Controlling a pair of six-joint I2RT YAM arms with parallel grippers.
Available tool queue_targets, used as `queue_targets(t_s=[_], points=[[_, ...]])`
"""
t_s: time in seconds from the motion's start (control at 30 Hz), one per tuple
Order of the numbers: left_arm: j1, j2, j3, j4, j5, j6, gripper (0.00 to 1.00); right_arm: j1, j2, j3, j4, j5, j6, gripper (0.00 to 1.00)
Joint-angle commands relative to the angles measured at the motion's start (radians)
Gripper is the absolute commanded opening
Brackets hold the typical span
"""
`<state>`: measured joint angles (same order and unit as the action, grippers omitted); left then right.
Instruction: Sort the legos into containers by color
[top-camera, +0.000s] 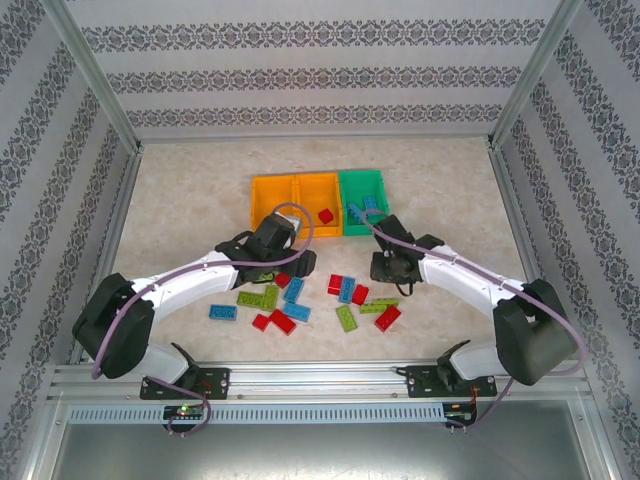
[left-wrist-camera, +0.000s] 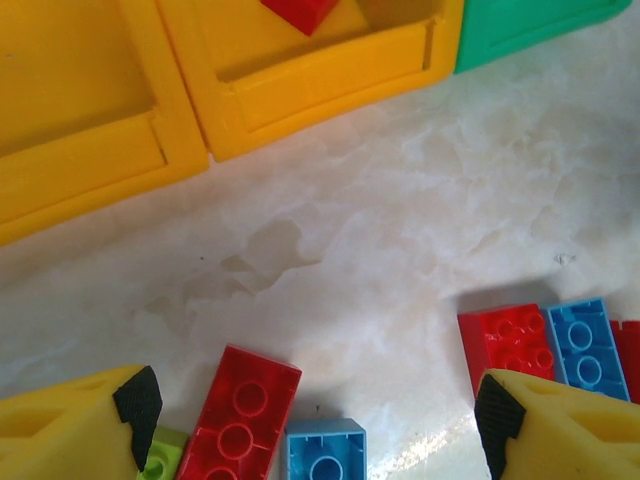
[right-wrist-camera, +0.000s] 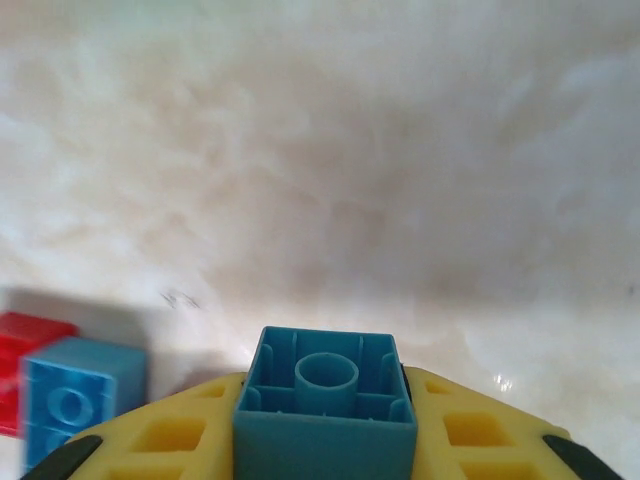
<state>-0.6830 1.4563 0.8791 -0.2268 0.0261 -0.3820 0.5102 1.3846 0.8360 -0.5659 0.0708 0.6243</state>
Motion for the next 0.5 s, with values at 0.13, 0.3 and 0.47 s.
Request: queue_targets(t_s=[0.13, 0.3, 0.47], points=[[-0.022, 0.012, -0.001, -0.075, -0.05, 0.022, 0.84, -0.08, 0.086, 0.207, 0.081, 0.003, -0.121, 0.33], [-0.03, 0.002, -0.015, -0.094, -0.06, 0.006, 0.84, -0.123, 0.227, 0.352, 0.117, -0.035, -0.165, 0.33], [-0.037, -0.005, -0.015, -0.123, -0.074, -0.002, 0.84, -0.134, 0.39, 0.499, 0.106, -0.044, -0.191, 0.38]])
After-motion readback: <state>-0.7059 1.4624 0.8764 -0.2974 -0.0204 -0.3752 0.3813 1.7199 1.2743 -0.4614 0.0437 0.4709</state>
